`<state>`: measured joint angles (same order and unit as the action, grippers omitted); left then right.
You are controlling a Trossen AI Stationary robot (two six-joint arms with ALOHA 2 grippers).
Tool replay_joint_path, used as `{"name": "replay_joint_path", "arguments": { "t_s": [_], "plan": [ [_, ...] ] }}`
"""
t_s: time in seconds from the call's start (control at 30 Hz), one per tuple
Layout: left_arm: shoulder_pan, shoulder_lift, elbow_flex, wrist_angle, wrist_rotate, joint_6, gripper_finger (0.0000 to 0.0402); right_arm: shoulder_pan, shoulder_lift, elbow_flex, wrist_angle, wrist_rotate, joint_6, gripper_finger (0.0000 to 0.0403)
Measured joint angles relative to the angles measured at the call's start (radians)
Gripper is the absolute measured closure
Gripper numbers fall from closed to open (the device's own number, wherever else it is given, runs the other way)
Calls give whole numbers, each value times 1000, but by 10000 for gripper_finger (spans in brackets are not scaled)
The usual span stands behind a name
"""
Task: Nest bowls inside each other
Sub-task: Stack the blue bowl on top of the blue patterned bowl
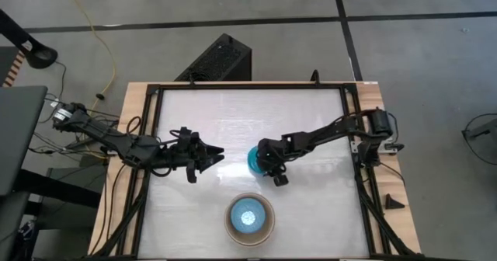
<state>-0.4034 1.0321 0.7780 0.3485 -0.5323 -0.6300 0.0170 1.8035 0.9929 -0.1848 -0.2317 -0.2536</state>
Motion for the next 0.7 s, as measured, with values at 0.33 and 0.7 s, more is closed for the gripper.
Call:
{"name": "replay_joint_path", "arguments": {
  "t_s": [0.33, 0.7],
  "plan": [
    [0, 0, 0, 0, -5, -2, 251, -42, -22, 54, -36, -46, 88, 366],
    [0, 0, 1, 10, -22, 31, 251, -102, -256, 54, -48, -80, 197, 377]
  ]
}}
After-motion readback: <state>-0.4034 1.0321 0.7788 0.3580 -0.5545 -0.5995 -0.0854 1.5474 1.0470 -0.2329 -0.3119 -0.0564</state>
